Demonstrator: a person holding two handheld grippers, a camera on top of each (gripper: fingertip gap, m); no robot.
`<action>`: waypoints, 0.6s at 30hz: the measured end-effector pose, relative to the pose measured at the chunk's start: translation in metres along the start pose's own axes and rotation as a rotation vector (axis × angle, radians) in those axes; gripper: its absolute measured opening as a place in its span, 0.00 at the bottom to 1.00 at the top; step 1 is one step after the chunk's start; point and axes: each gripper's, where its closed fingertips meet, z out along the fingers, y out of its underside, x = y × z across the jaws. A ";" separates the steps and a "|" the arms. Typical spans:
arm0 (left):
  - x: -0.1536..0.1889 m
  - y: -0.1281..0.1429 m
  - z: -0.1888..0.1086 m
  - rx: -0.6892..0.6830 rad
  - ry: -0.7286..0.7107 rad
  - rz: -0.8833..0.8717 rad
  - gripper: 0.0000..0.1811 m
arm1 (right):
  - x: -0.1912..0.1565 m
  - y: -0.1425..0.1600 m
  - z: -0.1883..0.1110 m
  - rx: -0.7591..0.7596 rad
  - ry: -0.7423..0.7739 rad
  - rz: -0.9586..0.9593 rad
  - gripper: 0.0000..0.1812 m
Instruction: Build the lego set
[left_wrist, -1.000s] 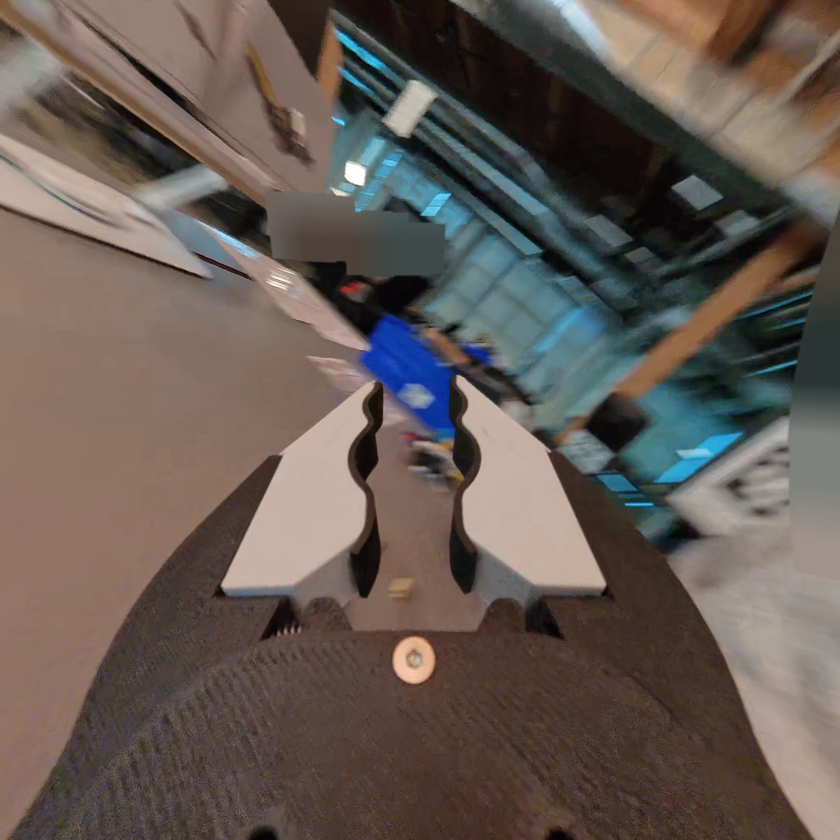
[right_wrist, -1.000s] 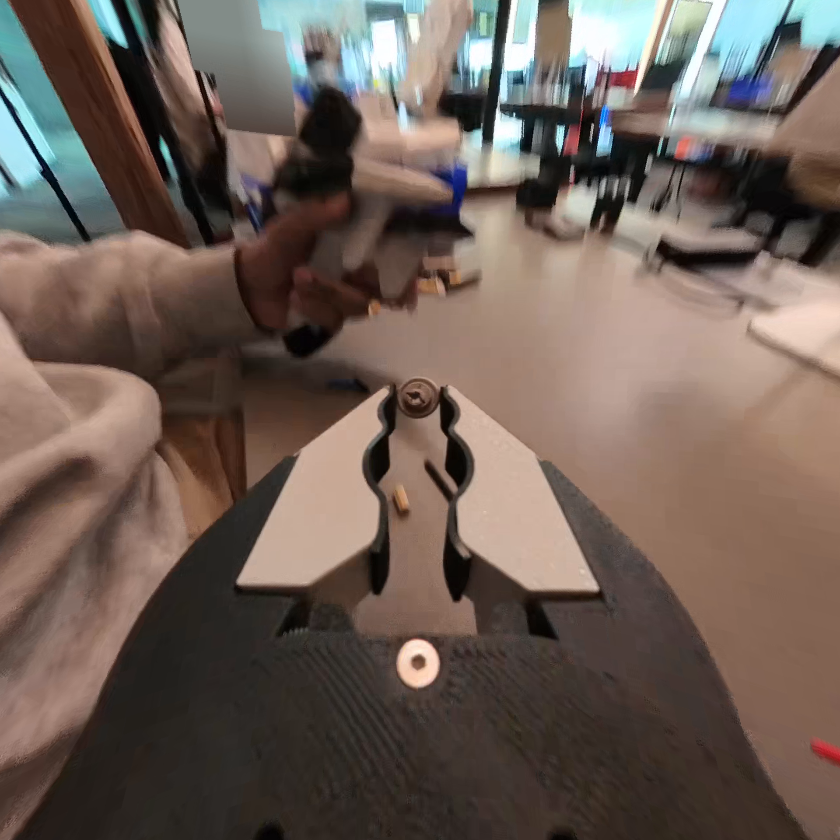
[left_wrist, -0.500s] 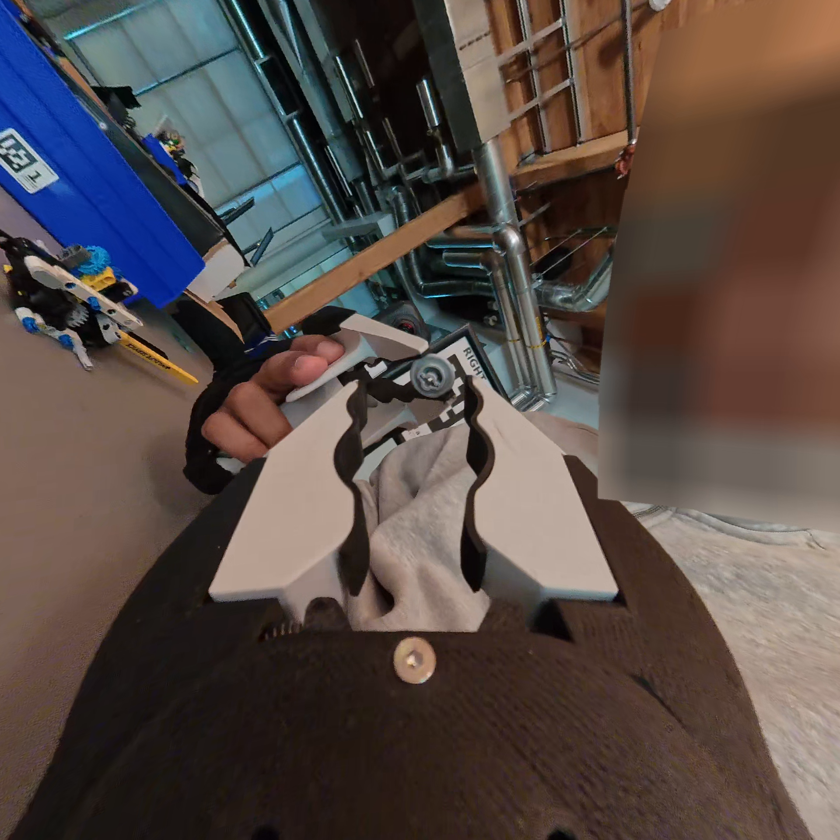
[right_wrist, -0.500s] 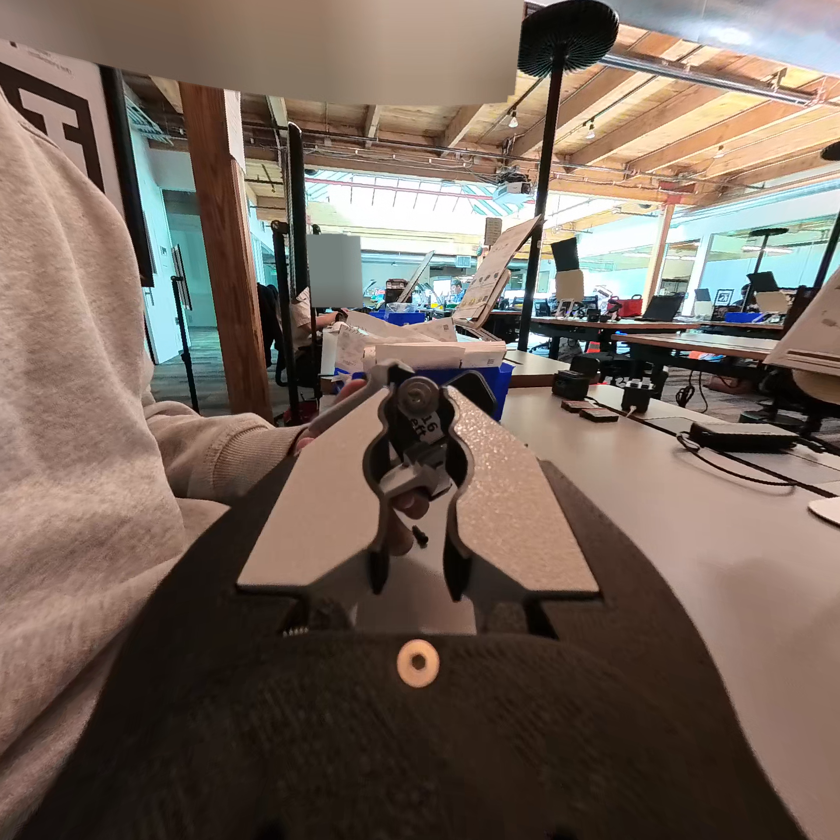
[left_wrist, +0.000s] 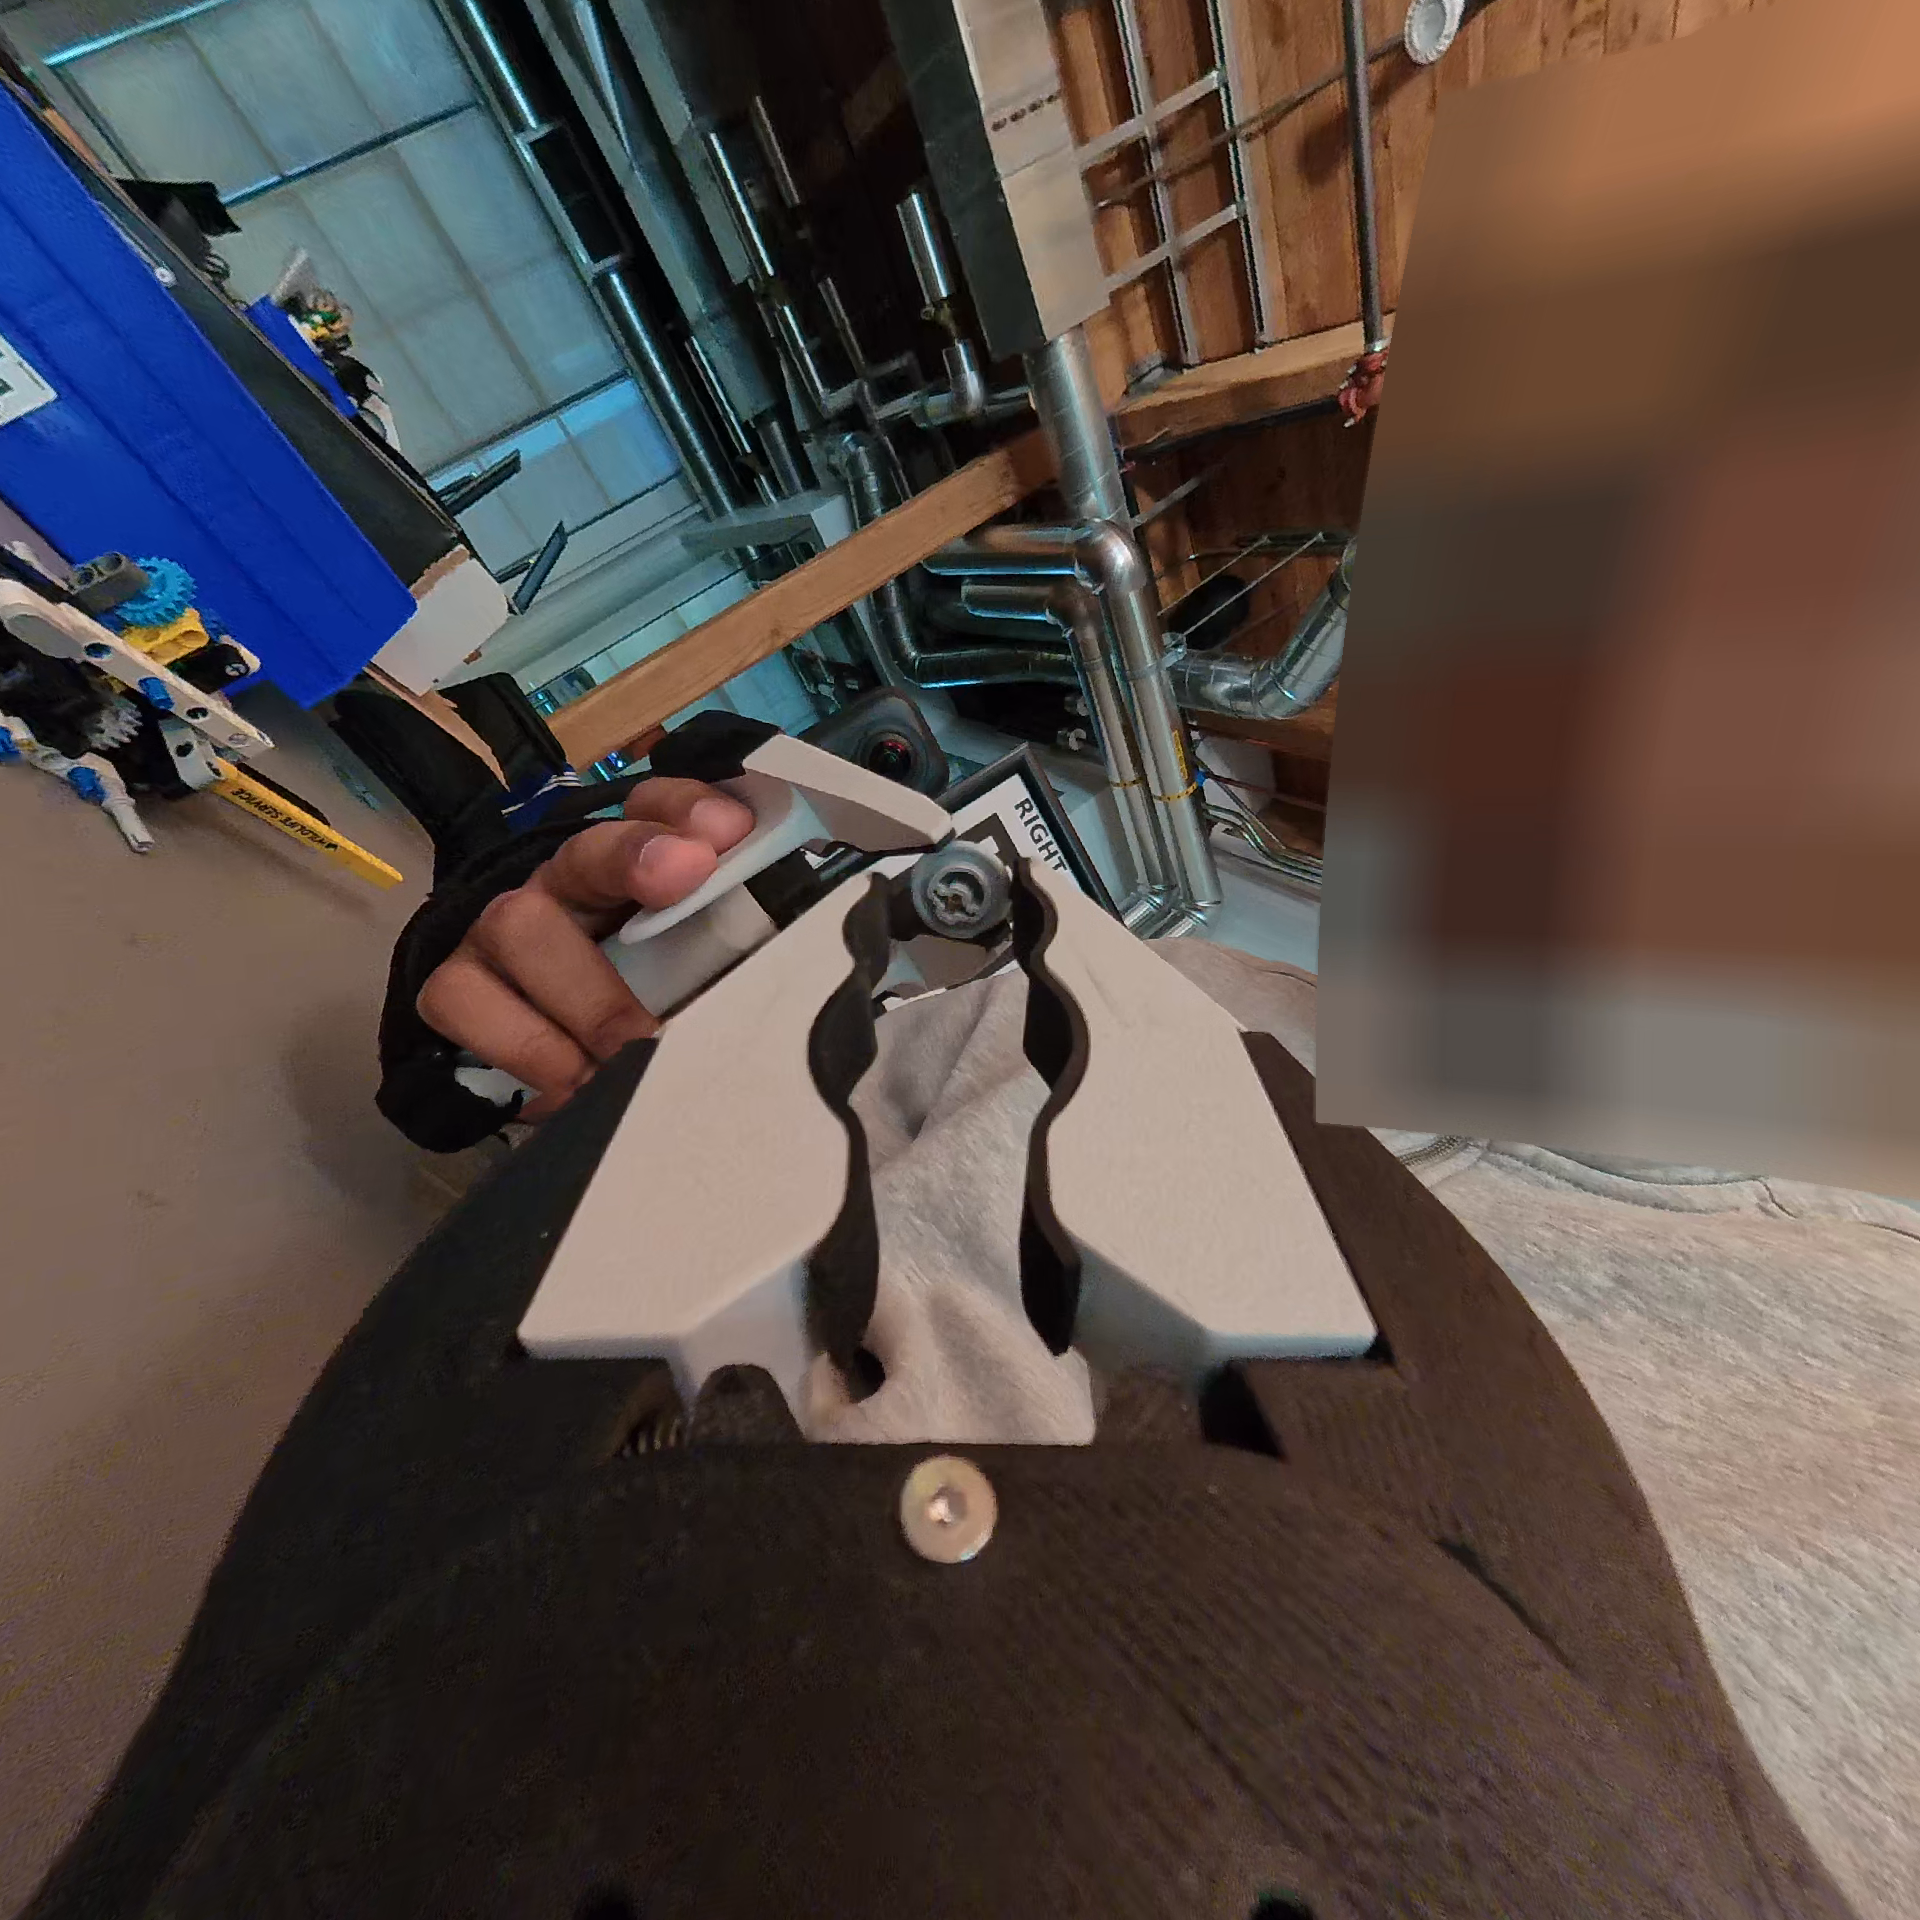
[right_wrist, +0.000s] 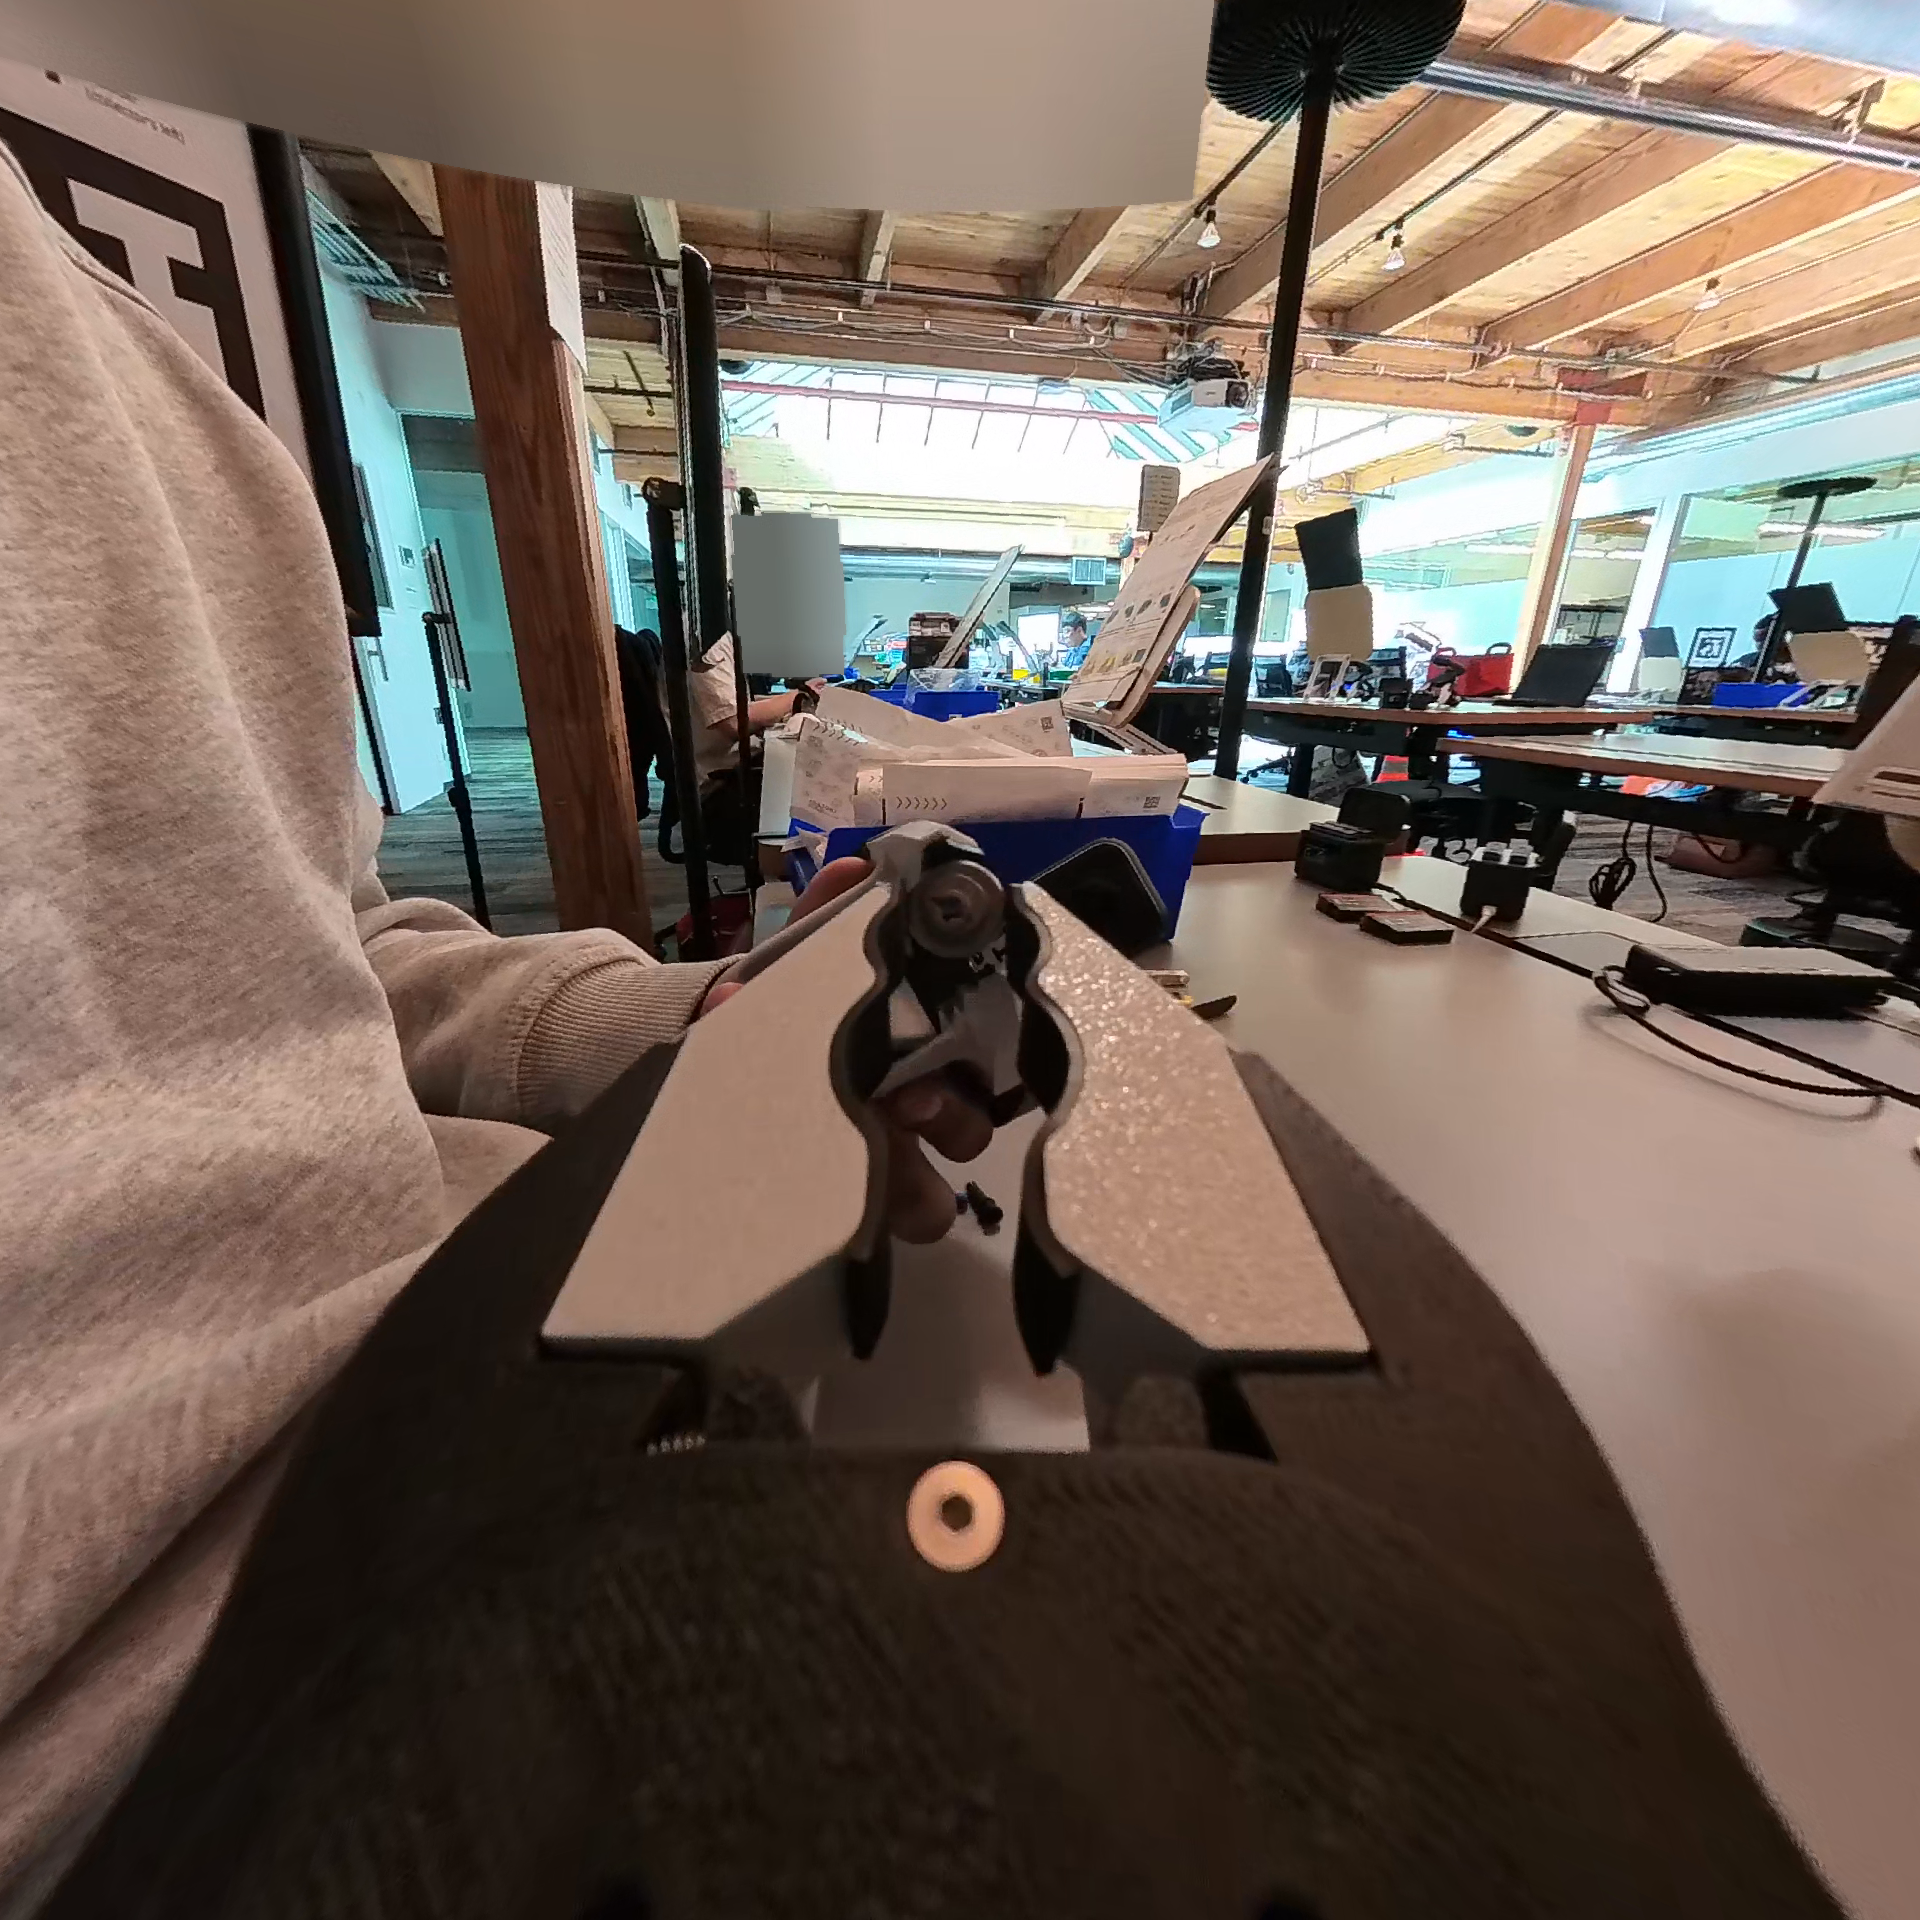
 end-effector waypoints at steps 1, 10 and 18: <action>0.001 0.000 0.000 0.002 0.008 -0.001 0.11 | 0.000 0.000 0.000 0.000 0.001 0.002 0.09; 0.003 0.002 0.000 -0.011 0.023 -0.003 0.11 | 0.000 -0.001 0.000 0.010 -0.003 0.015 0.09; 0.003 0.002 0.001 -0.019 0.009 0.041 0.10 | 0.000 -0.001 -0.001 0.012 -0.004 0.022 0.09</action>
